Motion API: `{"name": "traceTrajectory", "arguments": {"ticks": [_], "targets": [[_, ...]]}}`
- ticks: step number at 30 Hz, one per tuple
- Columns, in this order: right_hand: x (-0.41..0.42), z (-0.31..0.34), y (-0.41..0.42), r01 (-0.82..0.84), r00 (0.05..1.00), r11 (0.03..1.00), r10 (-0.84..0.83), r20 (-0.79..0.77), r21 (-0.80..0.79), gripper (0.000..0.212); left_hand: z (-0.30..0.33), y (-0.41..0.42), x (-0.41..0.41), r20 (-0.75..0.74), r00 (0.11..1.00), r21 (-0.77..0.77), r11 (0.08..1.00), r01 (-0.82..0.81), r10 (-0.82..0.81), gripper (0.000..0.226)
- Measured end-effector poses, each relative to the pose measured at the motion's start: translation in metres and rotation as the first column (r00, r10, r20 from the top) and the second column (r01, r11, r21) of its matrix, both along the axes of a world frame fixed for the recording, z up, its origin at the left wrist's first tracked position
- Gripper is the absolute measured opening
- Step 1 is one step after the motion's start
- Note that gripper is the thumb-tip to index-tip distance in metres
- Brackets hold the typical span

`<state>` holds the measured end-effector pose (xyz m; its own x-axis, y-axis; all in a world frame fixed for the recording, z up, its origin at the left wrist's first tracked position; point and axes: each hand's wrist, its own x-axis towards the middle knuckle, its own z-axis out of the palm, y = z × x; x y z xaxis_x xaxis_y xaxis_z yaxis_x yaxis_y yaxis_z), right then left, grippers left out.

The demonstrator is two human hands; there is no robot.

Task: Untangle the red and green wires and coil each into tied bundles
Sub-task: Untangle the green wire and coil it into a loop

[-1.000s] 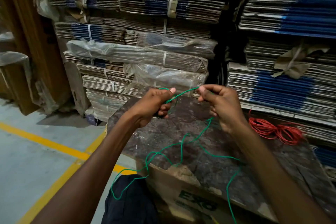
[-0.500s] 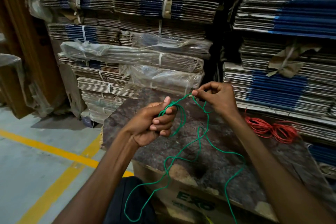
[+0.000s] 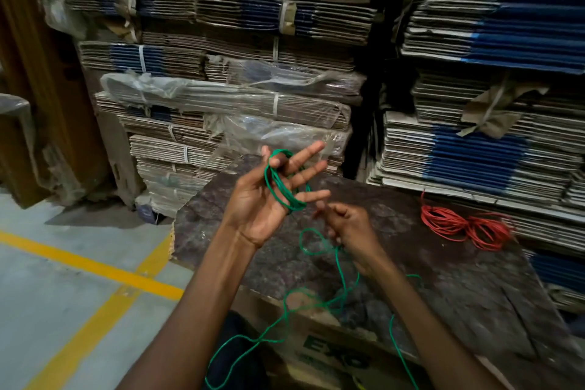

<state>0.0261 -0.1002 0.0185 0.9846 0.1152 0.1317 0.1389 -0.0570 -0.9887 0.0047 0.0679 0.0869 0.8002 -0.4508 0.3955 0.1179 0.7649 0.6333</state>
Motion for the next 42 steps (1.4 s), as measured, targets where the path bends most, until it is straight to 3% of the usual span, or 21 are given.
{"name": "traceTrajectory", "arguments": {"ticks": [6, 9, 12, 14, 18, 23, 27, 32, 35, 37, 40, 42], "targets": [[-0.034, -0.007, 0.004, -0.174, 0.978, 0.985, 0.171, -0.118, -0.013, 0.027, 0.003, -0.009, 0.011, -0.044, 0.973, 0.097, 0.97, -0.223, 0.228, 0.036], [-0.043, -0.001, 0.0, -0.281, 0.95, 0.959, 0.272, -0.156, -0.043, 0.022, 0.004, -0.014, 0.017, 0.012, 0.93, 0.198, 0.911, -0.363, 0.368, 0.035], [-0.044, 0.009, -0.005, -0.34, 0.928, 0.938, 0.323, -0.186, -0.071, 0.016, 0.002, -0.02, 0.024, 0.139, 0.853, 0.356, 0.778, -0.518, 0.504, 0.038], [-0.043, 0.016, -0.009, -0.355, 0.923, 0.931, 0.334, -0.191, -0.088, 0.012, 0.003, -0.026, 0.025, 0.309, 0.788, 0.461, 0.641, -0.614, 0.532, 0.04], [-0.046, 0.024, -0.02, -0.407, 0.912, 0.902, 0.392, -0.123, -0.14, 0.008, 0.006, -0.023, 0.032, 0.577, 0.644, 0.489, 0.419, -0.765, 0.502, 0.044], [-0.049, 0.033, -0.035, -0.386, 0.922, 0.914, 0.384, -0.035, -0.123, 0.004, 0.018, -0.009, 0.046, 0.739, 0.552, 0.458, 0.313, -0.832, 0.386, 0.049], [-0.047, 0.041, -0.046, -0.452, 0.875, 0.827, 0.484, 0.013, -0.334, 0.036, 0.02, -0.001, 0.053, 0.85, 0.481, 0.452, 0.173, -0.875, 0.213, 0.043], [-0.041, 0.045, -0.051, -0.188, 0.964, 0.934, 0.235, 0.126, -0.305, 0.039, 0.012, 0.01, 0.054, 0.921, 0.384, 0.377, -0.097, -0.921, -0.063, 0.049], [-0.035, 0.051, -0.056, -0.01, 0.967, 0.963, 0.079, 0.244, -0.27, 0.029, 0.002, 0.015, 0.047, 0.886, 0.435, 0.41, -0.165, -0.897, -0.162, 0.049], [-0.031, 0.056, -0.06, 0.118, 0.94, 0.962, -0.028, 0.34, -0.247, 0.026, -0.005, 0.018, 0.043, 0.838, 0.523, 0.509, -0.122, -0.852, -0.157, 0.05], [-0.023, 0.06, -0.062, 0.219, 0.903, 0.953, -0.117, 0.413, -0.208, 0.032, -0.019, 0.014, 0.034, 0.797, 0.586, 0.579, -0.092, -0.81, -0.146, 0.051], [-0.018, 0.058, -0.061, 0.269, 0.876, 0.939, -0.146, 0.461, -0.214, 0.036, -0.028, 0.009, 0.028, 0.734, 0.674, 0.676, -0.009, -0.737, -0.083, 0.053]]}}
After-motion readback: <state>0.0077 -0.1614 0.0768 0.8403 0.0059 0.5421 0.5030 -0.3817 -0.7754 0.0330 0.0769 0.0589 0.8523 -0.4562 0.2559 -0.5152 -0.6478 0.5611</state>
